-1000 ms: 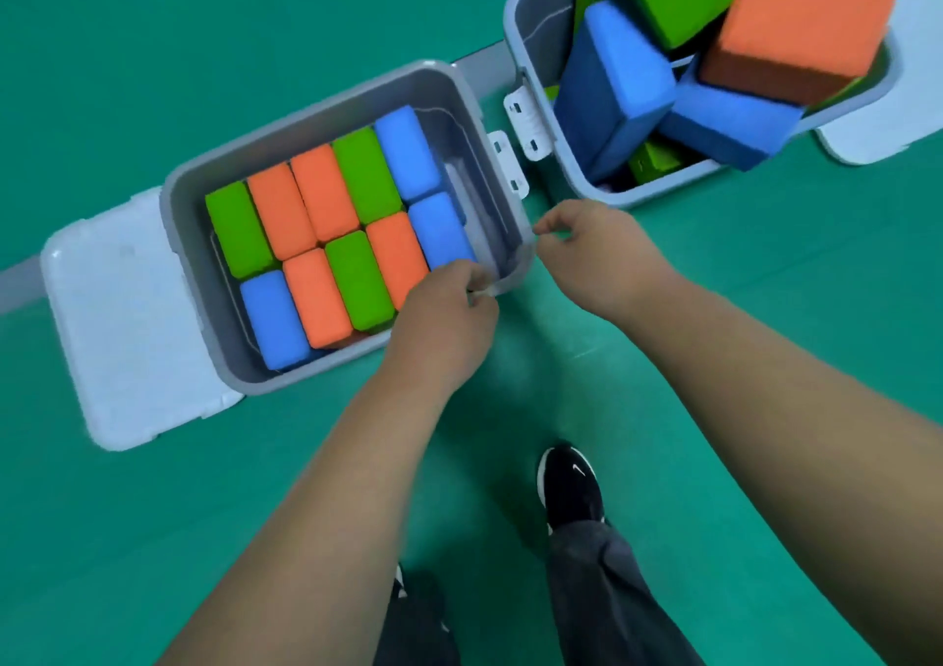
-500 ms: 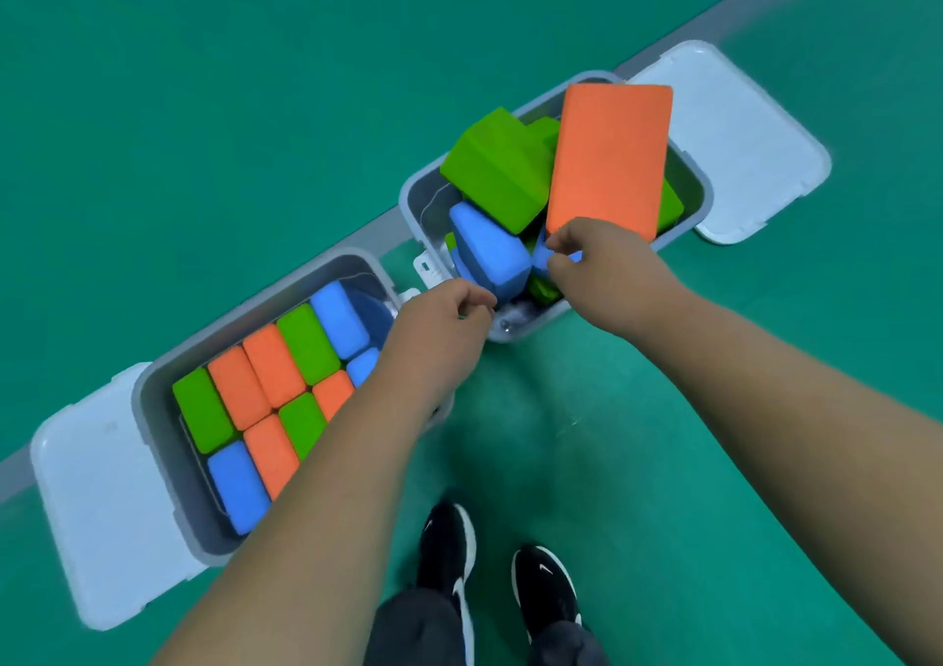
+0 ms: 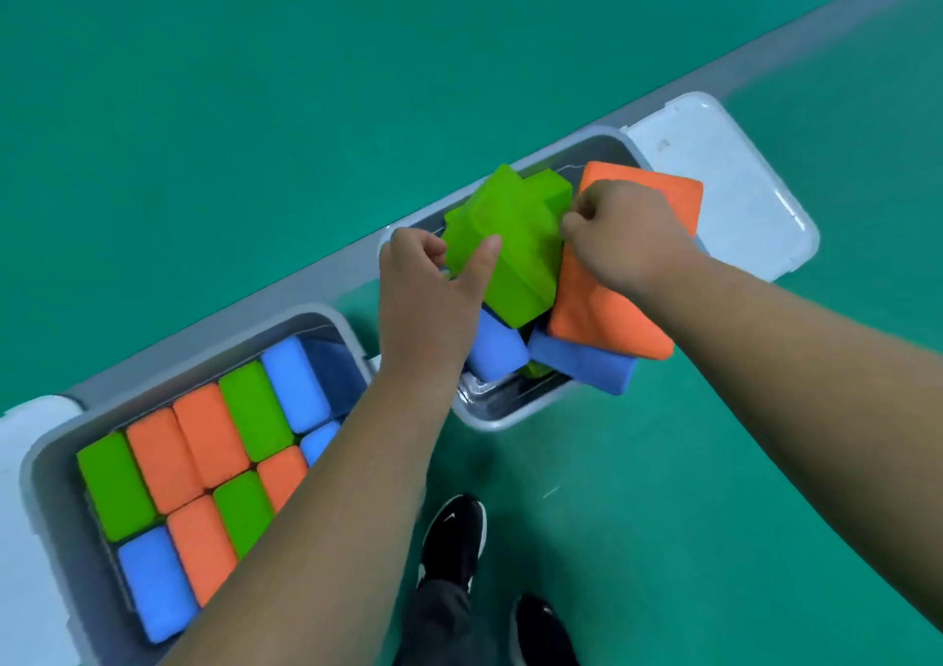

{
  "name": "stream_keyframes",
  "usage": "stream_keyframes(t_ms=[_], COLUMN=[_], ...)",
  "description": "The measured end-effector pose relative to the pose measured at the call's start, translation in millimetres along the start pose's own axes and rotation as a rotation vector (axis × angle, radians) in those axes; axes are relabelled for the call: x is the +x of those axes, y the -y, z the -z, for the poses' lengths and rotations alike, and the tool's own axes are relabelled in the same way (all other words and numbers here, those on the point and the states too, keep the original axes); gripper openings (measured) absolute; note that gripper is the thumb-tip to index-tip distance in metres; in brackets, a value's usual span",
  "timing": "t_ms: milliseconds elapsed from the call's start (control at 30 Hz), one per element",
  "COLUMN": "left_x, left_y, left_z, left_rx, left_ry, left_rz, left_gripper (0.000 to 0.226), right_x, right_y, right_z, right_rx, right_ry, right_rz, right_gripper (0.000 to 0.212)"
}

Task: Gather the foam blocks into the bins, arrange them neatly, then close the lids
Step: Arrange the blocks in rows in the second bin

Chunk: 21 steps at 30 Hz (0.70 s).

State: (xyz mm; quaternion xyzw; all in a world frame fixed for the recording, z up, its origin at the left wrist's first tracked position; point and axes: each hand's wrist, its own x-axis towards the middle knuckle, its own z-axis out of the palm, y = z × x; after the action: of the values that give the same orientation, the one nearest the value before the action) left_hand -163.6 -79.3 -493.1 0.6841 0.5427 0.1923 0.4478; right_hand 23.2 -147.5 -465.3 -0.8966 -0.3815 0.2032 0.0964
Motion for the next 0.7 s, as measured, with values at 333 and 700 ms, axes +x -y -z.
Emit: stream_keyframes(t_ms=[333, 700], left_x=[42, 13], left_y=[10, -3], left_z=[-53, -110], left_rx=[-0.037, -0.111], left_ry=[0.121, -0.160], left_rz=[0.352, 0.467], left_gripper=[0.093, 0.077], right_x=[100, 114], right_y=[-21, -105], right_z=[-8, 12], right_rx=[-0.133, -0.414], right_ry=[0.005, 0.258], right_rz=[0.037, 0.204], right_gripper=[0.045, 0.078])
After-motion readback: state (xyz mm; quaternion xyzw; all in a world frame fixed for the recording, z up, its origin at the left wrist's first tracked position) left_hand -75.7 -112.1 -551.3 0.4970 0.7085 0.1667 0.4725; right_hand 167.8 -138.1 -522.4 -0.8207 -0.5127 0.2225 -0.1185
